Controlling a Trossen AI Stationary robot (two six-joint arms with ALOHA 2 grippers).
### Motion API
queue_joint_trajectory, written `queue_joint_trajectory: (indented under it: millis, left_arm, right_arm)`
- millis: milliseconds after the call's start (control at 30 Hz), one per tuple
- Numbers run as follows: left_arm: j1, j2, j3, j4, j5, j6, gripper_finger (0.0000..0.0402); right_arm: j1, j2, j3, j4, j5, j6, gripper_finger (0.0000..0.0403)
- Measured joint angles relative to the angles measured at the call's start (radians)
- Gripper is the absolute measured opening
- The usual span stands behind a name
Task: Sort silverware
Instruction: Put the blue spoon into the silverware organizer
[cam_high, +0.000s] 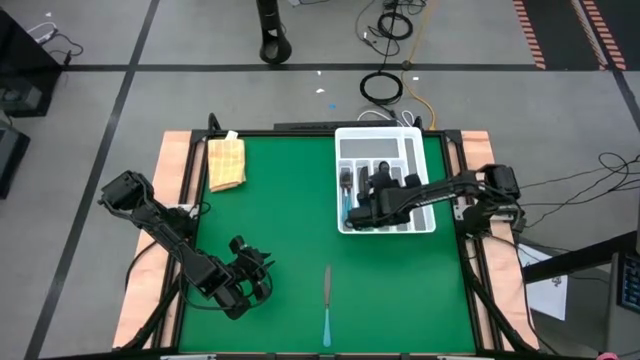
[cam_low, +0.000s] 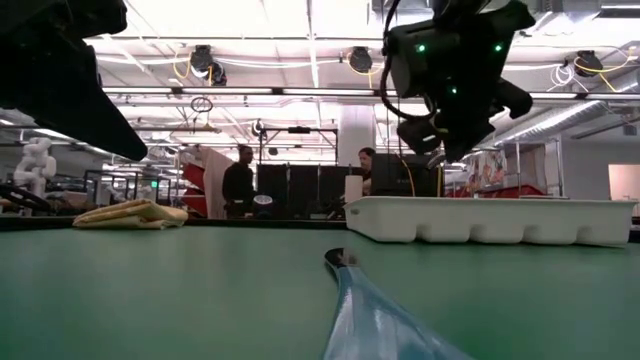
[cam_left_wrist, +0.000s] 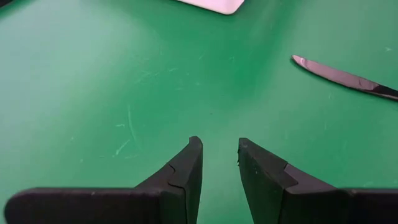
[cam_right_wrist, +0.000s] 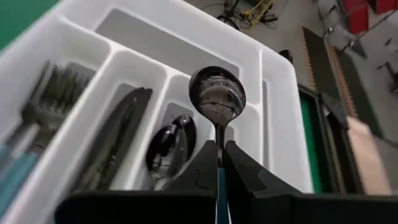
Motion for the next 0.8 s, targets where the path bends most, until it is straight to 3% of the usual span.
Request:
queue_joint_trajectory:
  millis: [233, 333, 533, 700, 800]
  left_arm:
    - [0.013, 0.0, 0.0, 0.044, 0.013, -0.03, 0.0109]
    - [0.061, -0.001, 0.0, 0.162, 0.03, -0.04, 0.0109]
    - [0.258, -0.057, 0.0, 0.574, 0.201, 0.317, 0.0108]
    - [0.403, -0.085, 0.0, 0.897, 0.256, 0.592, 0.0108]
    - [0.484, -0.083, 0.0, 1.131, 0.429, 0.736, 0.0108]
  right_arm:
    - [0.004, -0.005, 0.009, 0.134, -0.009, -0.15, 0.0]
    - [0.06, -0.057, 0.015, 0.261, -0.032, -0.215, 0.0]
    - [0.226, -0.233, 0.016, 0.322, -0.037, -0.221, 0.0]
    - [0.363, -0.372, 0.016, 0.395, -0.004, -0.234, 0.0]
    - [0.418, -0.419, 0.016, 0.485, 0.03, -0.31, 0.0]
